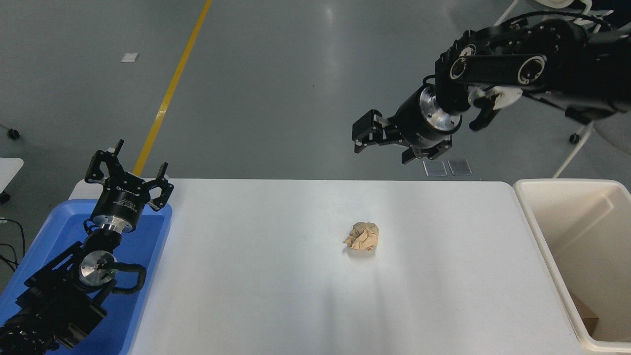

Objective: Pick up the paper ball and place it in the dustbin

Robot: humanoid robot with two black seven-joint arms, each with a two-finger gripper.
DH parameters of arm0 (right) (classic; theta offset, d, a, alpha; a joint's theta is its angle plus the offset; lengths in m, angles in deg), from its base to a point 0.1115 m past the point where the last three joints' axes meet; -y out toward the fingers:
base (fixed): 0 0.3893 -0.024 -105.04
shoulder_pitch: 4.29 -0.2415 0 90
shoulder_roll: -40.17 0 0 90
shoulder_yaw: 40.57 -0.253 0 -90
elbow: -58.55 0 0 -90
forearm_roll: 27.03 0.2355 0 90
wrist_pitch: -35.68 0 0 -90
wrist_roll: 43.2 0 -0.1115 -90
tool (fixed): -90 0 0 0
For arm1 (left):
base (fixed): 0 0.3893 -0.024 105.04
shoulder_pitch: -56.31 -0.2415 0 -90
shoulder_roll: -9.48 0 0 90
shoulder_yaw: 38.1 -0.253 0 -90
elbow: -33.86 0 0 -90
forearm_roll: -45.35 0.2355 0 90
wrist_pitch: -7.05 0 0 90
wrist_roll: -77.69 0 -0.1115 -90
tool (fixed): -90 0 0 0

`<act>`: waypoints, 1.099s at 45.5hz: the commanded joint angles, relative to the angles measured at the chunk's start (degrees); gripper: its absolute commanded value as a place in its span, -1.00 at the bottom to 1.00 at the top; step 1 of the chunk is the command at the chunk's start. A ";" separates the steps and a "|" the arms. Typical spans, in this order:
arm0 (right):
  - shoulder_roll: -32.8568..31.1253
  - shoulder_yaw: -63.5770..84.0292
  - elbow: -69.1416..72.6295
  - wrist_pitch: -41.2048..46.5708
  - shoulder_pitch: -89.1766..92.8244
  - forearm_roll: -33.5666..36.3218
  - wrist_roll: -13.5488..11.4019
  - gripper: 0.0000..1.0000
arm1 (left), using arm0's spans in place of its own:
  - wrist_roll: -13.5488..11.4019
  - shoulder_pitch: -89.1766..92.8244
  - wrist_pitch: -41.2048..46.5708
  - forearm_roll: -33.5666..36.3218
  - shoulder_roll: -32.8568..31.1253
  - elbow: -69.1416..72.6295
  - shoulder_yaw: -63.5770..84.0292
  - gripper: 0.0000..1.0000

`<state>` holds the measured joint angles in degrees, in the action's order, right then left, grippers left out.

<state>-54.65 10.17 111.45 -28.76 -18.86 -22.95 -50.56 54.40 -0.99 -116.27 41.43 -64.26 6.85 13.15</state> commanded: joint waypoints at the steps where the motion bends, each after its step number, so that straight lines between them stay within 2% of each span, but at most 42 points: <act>1: 4.82 -0.20 -11.24 -6.05 12.62 -0.48 0.06 1.00 | 0.00 0.00 0.01 0.05 0.00 -0.07 -0.01 0.98; 20: 4.82 -0.47 -25.30 -7.10 30.64 -2.59 0.68 1.00 | 0.00 0.00 0.01 0.05 0.00 -0.07 -0.01 0.98; 50: 4.82 -13.30 -24.25 -7.37 38.38 -3.82 1.03 1.00 | 0.00 0.00 0.01 -0.03 0.00 0.02 -0.01 0.98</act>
<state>-49.86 0.57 86.96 -36.07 17.35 -26.53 -49.60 54.40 -0.99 -116.27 41.46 -64.26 6.87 13.14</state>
